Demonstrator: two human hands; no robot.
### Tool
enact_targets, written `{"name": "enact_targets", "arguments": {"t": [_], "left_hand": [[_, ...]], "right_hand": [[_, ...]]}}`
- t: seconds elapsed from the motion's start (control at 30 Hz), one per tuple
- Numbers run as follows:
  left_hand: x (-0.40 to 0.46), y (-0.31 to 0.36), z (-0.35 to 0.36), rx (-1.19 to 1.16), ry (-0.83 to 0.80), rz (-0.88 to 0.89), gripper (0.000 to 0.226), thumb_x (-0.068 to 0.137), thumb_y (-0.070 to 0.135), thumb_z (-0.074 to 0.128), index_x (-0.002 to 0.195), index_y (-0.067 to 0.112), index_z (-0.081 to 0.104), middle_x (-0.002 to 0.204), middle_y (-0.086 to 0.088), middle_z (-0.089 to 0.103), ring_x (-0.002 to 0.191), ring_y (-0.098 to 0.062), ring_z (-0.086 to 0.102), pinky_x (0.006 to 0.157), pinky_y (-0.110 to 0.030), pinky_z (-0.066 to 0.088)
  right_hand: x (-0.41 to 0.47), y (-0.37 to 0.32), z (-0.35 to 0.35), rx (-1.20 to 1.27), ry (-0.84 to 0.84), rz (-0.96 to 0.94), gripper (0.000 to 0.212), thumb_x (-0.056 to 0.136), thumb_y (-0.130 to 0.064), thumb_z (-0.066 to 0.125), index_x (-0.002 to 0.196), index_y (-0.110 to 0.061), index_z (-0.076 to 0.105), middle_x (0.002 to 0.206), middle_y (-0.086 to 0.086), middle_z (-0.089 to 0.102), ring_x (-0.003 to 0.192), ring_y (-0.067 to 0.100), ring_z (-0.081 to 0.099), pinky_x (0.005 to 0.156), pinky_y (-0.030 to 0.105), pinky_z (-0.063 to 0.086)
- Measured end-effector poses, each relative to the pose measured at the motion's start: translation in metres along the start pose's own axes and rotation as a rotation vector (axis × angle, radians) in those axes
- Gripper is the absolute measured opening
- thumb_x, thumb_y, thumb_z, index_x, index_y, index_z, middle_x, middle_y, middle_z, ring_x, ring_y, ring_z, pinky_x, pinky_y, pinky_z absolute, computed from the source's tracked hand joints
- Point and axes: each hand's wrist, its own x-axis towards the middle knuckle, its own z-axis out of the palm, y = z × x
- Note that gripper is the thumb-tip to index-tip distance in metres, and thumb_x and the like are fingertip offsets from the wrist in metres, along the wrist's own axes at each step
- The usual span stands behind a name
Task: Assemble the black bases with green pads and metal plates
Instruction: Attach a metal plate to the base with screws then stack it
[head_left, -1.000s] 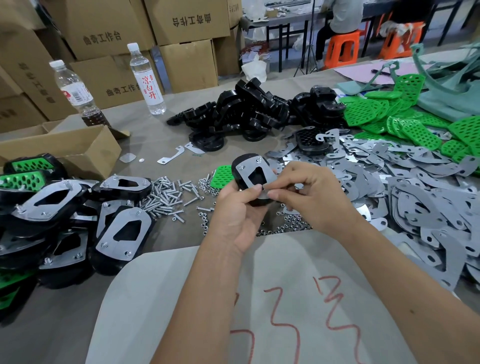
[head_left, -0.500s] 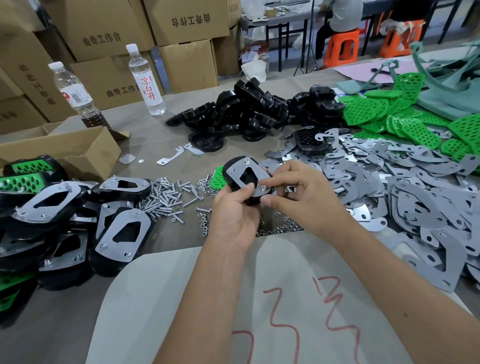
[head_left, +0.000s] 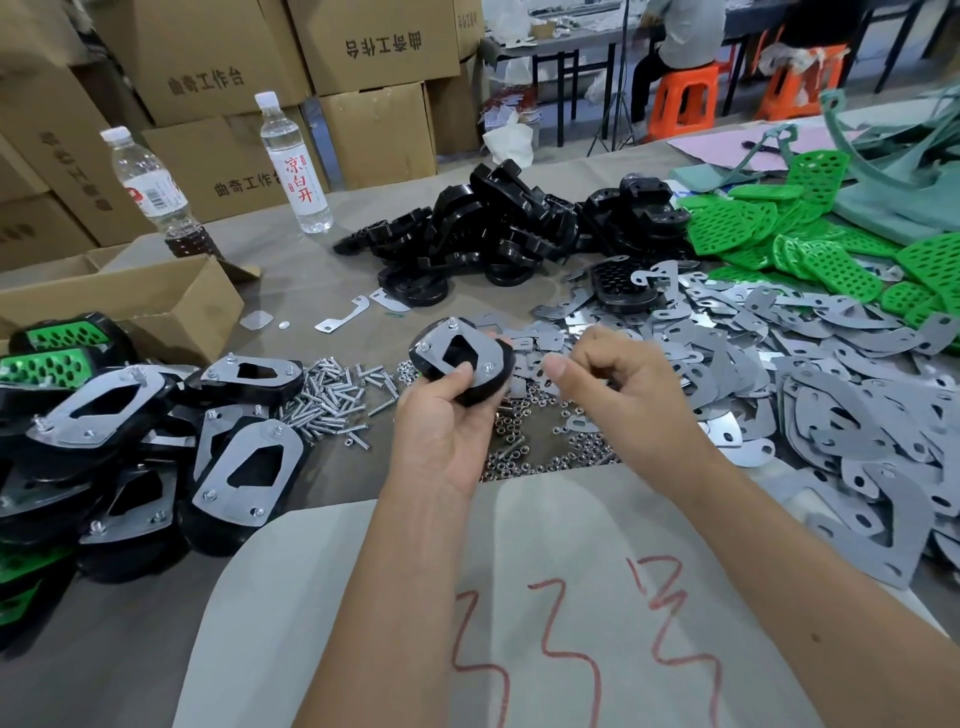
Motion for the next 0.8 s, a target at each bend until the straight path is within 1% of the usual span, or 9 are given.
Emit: {"name": "enact_targets", "arguments": {"t": [0.03, 0.1, 0.17, 0.23, 0.27, 0.43, 0.5, 0.6, 0.8], "left_hand": [[-0.001, -0.001, 0.001, 0.013, -0.005, 0.0, 0.038, 0.102, -0.012, 0.039, 0.138, -0.013, 0.051, 0.133, -0.033, 0.063, 0.116, -0.041, 0.069, 0.101, -0.05, 0.056], [-0.006, -0.004, 0.003, 0.051, -0.004, -0.006, 0.035, 0.102, -0.011, 0.042, 0.133, -0.009, 0.058, 0.125, -0.028, 0.069, 0.101, -0.036, 0.075, 0.085, -0.045, 0.063], [-0.008, -0.008, 0.004, 0.082, 0.006, 0.004, 0.036, 0.101, -0.012, 0.043, 0.134, -0.009, 0.057, 0.128, -0.028, 0.068, 0.11, -0.04, 0.072, 0.088, -0.047, 0.062], [-0.006, -0.008, 0.004, 0.076, 0.025, 0.024, 0.039, 0.101, -0.013, 0.041, 0.139, -0.011, 0.051, 0.135, -0.032, 0.062, 0.123, -0.045, 0.063, 0.098, -0.051, 0.057], [-0.004, -0.007, 0.003, 0.071, 0.037, 0.033, 0.04, 0.101, -0.014, 0.04, 0.14, -0.012, 0.049, 0.137, -0.033, 0.06, 0.125, -0.046, 0.062, 0.1, -0.052, 0.055], [-0.008, -0.012, 0.007, 0.2, 0.013, 0.074, 0.04, 0.098, -0.018, 0.042, 0.136, -0.011, 0.051, 0.133, -0.036, 0.061, 0.118, -0.046, 0.065, 0.104, -0.056, 0.053], [-0.013, -0.015, 0.009, 0.239, -0.021, 0.044, 0.041, 0.096, -0.017, 0.045, 0.137, -0.01, 0.05, 0.124, -0.032, 0.066, 0.104, -0.039, 0.071, 0.095, -0.05, 0.06], [-0.016, -0.014, 0.01, 0.243, -0.066, 0.017, 0.044, 0.095, -0.016, 0.048, 0.138, -0.008, 0.047, 0.102, -0.02, 0.067, 0.078, -0.026, 0.07, 0.071, -0.038, 0.062], [-0.017, -0.011, 0.009, 0.252, -0.091, 0.006, 0.044, 0.096, -0.013, 0.044, 0.14, -0.01, 0.045, 0.109, -0.024, 0.065, 0.087, -0.032, 0.065, 0.077, -0.042, 0.063]], "right_hand": [[0.0, -0.003, 0.003, 0.023, -0.058, 0.021, 0.018, 0.096, -0.026, 0.073, 0.088, -0.01, 0.076, 0.073, 0.006, 0.052, 0.065, 0.009, 0.046, 0.063, 0.023, 0.035], [-0.002, -0.006, 0.009, 0.049, -0.204, 0.081, 0.028, 0.097, -0.024, 0.071, 0.124, -0.026, 0.074, 0.081, 0.006, 0.058, 0.065, 0.024, 0.048, 0.063, 0.029, 0.038], [-0.001, -0.007, 0.009, 0.056, -0.22, 0.086, 0.011, 0.098, -0.027, 0.07, 0.105, -0.024, 0.079, 0.073, 0.0, 0.056, 0.061, 0.024, 0.048, 0.062, 0.029, 0.039], [-0.001, -0.006, 0.005, 0.063, -0.09, 0.052, 0.052, 0.101, -0.033, 0.065, 0.059, -0.003, 0.058, 0.058, 0.005, 0.04, 0.052, 0.018, 0.036, 0.056, 0.034, 0.033], [-0.001, -0.004, 0.002, 0.084, -0.042, 0.051, 0.064, 0.103, -0.034, 0.062, 0.055, 0.004, 0.044, 0.055, 0.011, 0.034, 0.051, 0.02, 0.031, 0.056, 0.038, 0.032], [0.0, -0.001, 0.008, -0.289, -0.02, -0.016, 0.03, 0.102, -0.029, 0.063, 0.076, -0.014, 0.058, 0.061, -0.01, 0.051, 0.058, 0.007, 0.046, 0.058, 0.025, 0.036], [0.0, 0.0, 0.013, -0.464, -0.126, -0.011, 0.017, 0.103, -0.032, 0.057, 0.092, -0.02, 0.052, 0.075, -0.011, 0.054, 0.069, 0.01, 0.049, 0.063, 0.033, 0.038], [0.001, 0.0, 0.015, -0.658, -0.191, -0.029, 0.017, 0.107, -0.039, 0.042, 0.095, -0.028, 0.038, 0.088, -0.009, 0.05, 0.076, 0.018, 0.048, 0.061, 0.038, 0.032], [0.0, -0.01, 0.015, -0.822, -0.243, -0.09, 0.028, 0.106, -0.043, 0.026, 0.1, -0.023, 0.043, 0.091, -0.003, 0.041, 0.066, 0.026, 0.046, 0.055, 0.037, 0.036]]}}
